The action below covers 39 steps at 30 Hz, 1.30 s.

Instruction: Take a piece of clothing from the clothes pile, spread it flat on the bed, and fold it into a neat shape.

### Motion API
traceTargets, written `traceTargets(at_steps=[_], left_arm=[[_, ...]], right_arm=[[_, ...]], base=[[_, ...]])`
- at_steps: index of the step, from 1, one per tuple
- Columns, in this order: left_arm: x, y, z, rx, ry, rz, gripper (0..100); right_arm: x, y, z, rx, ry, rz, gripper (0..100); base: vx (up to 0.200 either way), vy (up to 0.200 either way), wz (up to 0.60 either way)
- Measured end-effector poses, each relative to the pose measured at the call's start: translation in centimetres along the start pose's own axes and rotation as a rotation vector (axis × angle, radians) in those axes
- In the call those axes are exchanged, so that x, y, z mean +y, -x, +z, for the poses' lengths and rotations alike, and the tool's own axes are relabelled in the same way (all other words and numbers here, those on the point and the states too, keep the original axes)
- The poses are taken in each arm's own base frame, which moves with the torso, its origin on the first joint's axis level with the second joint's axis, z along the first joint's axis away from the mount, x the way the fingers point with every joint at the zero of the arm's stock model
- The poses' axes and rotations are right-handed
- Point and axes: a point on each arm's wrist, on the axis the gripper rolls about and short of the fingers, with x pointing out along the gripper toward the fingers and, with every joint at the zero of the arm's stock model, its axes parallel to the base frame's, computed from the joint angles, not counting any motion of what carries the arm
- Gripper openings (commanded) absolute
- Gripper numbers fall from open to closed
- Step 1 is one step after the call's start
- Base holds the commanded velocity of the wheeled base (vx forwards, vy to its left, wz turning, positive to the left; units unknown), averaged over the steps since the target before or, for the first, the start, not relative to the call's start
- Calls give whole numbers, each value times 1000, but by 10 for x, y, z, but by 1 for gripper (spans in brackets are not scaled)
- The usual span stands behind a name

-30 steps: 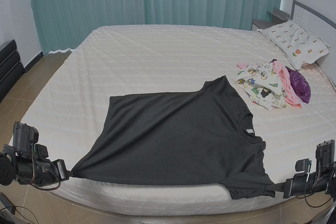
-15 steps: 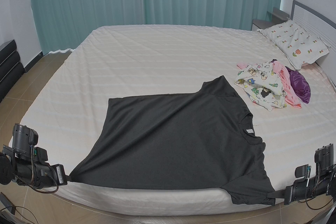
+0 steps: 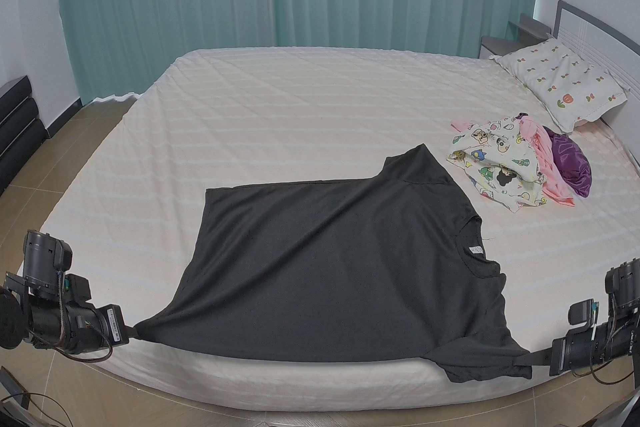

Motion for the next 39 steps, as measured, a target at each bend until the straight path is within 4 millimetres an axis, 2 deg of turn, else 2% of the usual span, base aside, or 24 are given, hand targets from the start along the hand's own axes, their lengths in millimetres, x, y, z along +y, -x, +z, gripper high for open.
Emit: traceTargets(at_steps=[5,11,18,24,32,39], left_arm=[[-6,1,12,-94,63,-57,0],[-13,-3,27,-204,106,-117,0],[-16,-16,33,-202,160,-129,0],[-21,-18,46,-274,246,-187,0],[-22,-23,44,-263,258,-190,0],[-24,-28,52,-289,266,-203,0]], right_arm=[[2,3,14,-50,4,9,0],[9,9,46,-154,-79,34,0],[20,17,79,-269,-93,74,0],[23,21,89,-324,-125,98,0],[22,17,95,-331,-123,97,0],[18,9,104,-314,-125,89,0]], base=[[0,0,0],[0,0,0],[0,0,0],[0,0,0],[0,0,0],[0,0,0]])
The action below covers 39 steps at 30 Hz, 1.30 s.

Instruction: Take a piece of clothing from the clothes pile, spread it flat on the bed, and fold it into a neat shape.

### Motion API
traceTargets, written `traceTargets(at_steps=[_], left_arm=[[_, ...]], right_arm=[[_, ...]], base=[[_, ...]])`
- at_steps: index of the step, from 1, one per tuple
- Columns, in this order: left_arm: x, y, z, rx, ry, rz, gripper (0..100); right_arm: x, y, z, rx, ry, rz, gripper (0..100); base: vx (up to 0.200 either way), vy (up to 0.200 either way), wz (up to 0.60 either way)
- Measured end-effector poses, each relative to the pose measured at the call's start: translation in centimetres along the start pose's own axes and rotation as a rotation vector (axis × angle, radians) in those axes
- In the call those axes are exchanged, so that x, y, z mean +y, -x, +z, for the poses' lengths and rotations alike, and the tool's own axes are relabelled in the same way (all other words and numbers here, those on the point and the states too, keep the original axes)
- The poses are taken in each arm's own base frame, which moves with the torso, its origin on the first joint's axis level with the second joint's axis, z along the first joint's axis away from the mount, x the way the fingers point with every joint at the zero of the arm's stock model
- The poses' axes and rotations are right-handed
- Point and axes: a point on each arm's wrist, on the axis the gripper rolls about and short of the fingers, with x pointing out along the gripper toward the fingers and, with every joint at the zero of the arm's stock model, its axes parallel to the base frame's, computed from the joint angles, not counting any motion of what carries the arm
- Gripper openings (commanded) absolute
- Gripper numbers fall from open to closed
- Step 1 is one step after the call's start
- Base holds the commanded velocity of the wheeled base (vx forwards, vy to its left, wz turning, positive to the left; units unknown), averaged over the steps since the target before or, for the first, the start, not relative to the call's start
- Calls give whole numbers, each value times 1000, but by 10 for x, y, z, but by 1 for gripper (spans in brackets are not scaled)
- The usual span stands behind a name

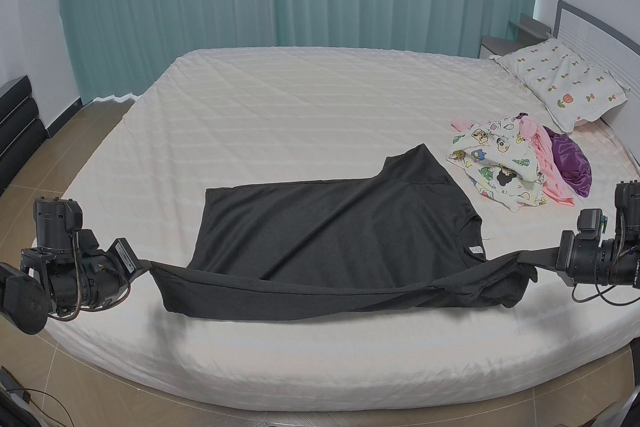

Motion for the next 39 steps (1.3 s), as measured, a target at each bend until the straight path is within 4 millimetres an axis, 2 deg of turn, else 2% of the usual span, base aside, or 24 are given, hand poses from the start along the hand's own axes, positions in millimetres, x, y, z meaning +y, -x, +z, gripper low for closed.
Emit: traceTargets(at_steps=[10,19,26,33,39], left_arm=[[-6,-20,13,-121,17,-37,0],[0,-49,13,-101,26,1,0],[-2,-72,18,-93,27,6,0],[-2,-93,23,-86,30,10,0],[-1,-106,24,-84,56,14,0]], right_arm=[[-7,-24,18,18,-8,-7,0],[-10,-58,31,41,-1,-24,0],[-15,-79,43,-31,23,-63,0],[-25,-93,41,-21,-10,-88,0],[-28,-97,41,-41,-89,-77,0]], base=[[0,0,0],[0,0,0],[0,0,0],[0,0,0],[0,0,0]])
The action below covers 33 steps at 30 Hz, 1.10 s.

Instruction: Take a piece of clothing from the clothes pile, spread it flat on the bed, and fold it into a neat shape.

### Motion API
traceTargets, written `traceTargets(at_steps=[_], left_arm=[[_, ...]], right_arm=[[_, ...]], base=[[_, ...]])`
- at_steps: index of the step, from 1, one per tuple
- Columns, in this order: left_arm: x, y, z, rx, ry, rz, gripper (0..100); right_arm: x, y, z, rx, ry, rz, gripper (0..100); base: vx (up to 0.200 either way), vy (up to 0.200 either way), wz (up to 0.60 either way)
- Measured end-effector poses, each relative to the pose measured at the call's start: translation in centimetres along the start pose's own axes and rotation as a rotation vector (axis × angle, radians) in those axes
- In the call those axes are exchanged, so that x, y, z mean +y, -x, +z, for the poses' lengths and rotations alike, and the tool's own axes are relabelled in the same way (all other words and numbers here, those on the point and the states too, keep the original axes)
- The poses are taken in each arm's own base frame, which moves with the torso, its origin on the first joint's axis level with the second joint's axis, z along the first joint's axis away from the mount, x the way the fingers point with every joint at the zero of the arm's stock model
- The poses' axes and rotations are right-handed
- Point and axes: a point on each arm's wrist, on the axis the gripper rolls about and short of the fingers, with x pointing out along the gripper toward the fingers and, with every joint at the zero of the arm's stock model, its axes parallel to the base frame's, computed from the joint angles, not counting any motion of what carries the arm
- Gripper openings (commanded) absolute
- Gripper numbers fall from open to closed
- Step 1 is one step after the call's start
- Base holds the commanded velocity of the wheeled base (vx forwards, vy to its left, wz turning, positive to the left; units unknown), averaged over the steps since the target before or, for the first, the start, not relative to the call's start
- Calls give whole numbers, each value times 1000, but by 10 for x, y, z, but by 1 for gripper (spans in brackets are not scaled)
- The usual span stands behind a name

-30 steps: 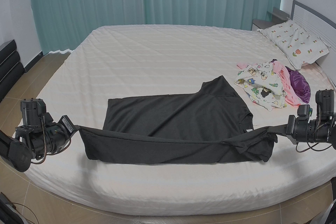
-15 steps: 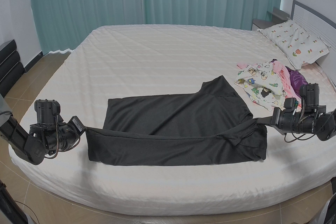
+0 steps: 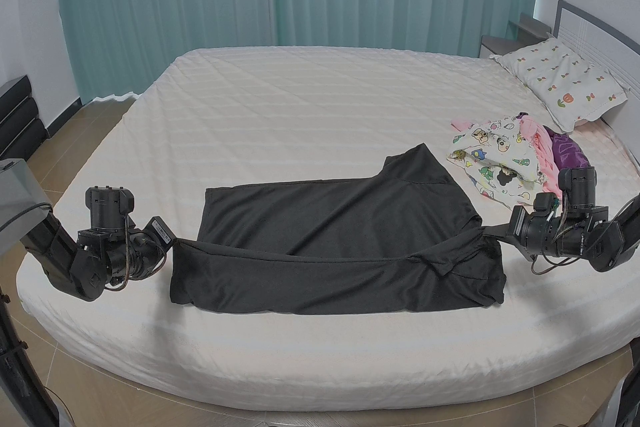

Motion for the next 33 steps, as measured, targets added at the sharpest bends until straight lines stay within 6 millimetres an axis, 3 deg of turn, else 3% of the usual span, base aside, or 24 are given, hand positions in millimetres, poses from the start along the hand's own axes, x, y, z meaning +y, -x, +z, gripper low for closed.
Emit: traceTargets(at_steps=[7,18,33], left_arm=[[-2,-12,4,-58,24,-56,0],[11,-33,-6,-74,35,-23,0],[9,-38,-15,-48,68,-40,0]], right_arm=[[-5,-7,-2,-65,-57,43,0],[-32,-32,-14,-125,-161,16,0],[-39,-34,-17,-124,-189,-13,0]], base=[[0,0,0],[0,0,0],[0,0,0]])
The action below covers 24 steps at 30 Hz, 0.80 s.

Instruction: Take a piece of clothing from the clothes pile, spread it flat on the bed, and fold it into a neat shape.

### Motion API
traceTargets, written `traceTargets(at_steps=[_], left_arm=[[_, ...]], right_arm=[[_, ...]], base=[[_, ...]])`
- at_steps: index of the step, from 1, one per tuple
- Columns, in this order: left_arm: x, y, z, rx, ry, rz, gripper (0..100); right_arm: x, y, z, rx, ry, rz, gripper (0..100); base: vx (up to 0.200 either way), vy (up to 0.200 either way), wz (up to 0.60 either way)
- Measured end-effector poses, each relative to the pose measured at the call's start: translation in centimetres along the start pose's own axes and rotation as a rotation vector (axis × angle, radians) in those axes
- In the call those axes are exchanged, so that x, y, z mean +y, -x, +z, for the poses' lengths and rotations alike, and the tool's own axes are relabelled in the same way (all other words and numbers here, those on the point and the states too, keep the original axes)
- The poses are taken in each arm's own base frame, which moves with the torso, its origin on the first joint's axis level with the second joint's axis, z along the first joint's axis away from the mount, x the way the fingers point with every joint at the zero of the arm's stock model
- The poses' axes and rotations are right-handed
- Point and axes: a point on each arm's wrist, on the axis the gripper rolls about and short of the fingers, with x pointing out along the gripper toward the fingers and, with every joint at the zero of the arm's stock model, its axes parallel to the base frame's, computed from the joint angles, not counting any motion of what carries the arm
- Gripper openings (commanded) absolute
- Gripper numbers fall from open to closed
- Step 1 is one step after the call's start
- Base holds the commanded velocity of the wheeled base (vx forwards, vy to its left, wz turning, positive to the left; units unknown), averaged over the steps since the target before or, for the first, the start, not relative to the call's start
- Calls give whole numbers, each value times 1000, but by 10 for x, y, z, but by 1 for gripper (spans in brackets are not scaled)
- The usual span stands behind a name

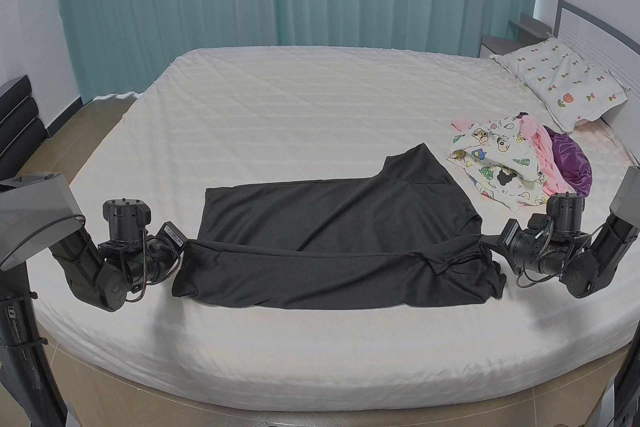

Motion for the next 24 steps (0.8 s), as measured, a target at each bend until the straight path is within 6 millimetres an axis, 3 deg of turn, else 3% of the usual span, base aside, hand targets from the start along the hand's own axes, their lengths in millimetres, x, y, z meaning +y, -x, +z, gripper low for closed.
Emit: traceTargets(at_steps=[24], left_arm=[[2,-2,-3,10,0,6,0]], right_arm=[[-1,-2,-3,12,0,-3,0]], base=[[0,0,0]])
